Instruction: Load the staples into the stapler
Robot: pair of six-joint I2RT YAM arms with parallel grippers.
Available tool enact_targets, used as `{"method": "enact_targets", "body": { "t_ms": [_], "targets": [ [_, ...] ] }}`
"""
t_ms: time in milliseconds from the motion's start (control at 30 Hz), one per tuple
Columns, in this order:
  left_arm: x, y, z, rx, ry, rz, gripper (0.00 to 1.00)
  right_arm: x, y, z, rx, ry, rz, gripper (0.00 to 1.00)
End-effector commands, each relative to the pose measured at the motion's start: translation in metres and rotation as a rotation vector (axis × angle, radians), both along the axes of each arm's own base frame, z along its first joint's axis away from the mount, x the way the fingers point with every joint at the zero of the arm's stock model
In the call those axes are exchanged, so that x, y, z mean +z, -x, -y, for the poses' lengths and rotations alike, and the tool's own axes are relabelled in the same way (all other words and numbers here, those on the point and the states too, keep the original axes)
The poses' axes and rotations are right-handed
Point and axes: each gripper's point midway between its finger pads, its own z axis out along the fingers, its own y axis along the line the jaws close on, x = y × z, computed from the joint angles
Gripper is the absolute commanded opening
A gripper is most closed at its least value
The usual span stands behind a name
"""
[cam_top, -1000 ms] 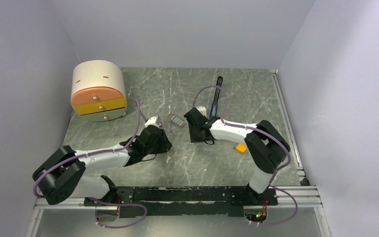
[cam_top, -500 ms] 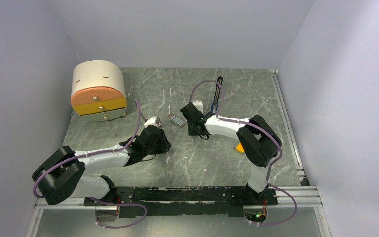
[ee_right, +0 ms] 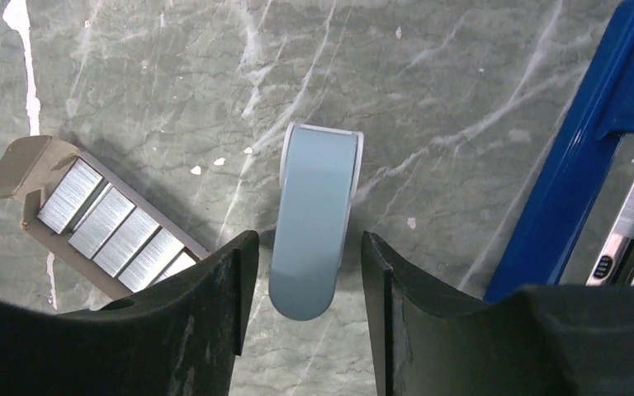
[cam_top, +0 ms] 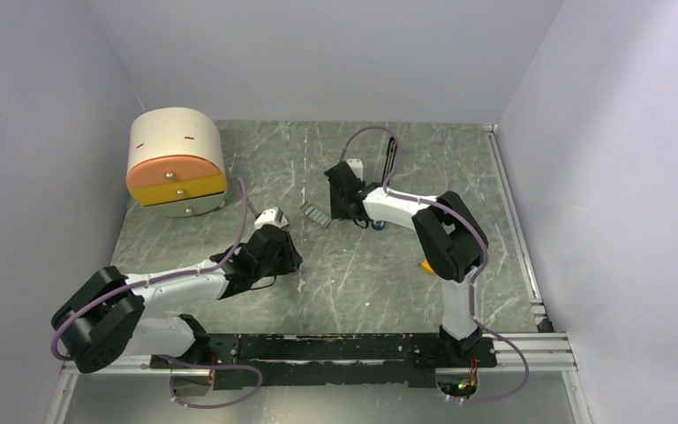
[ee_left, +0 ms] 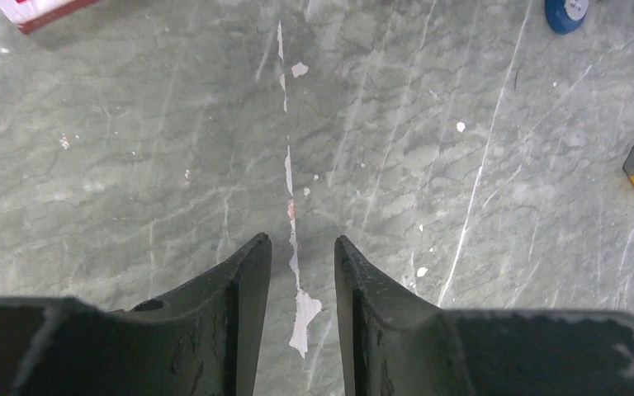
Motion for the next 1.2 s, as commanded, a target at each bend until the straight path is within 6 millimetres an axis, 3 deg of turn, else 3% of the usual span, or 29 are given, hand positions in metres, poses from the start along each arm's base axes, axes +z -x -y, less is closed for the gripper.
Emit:
{"method": "enact_targets", "body": {
  "t_ms": [0,167,400,567,800,1167],
  "targets": [
    [0.019,-0.011,-0.005,0.038,-0.002,0.070,0.40,0.012,-0.002,0.003,0.043,-0.015,-0.042,0.56],
    [0.025,-0.013,-0.006,0.051,0.005,0.085,0.40,0.058,-0.018,0.017,0.020,-0.047,0.038,0.62],
    [0.033,-0.013,-0.009,0.064,0.024,0.107,0.41,0.136,-0.066,0.087,-0.192,-0.056,0.243,0.61],
    [0.037,-0.013,-0.012,0.075,0.023,0.115,0.42,0.161,-0.093,0.123,-0.294,-0.034,0.345,0.67],
    [0.040,-0.011,-0.009,0.061,0.046,0.118,0.49,0.155,-0.137,0.133,-0.302,-0.004,0.379,0.79],
    [0.042,-0.005,0.005,-0.010,0.108,0.124,0.62,0.132,-0.170,0.146,-0.292,0.041,0.338,0.74]
  ]
}}
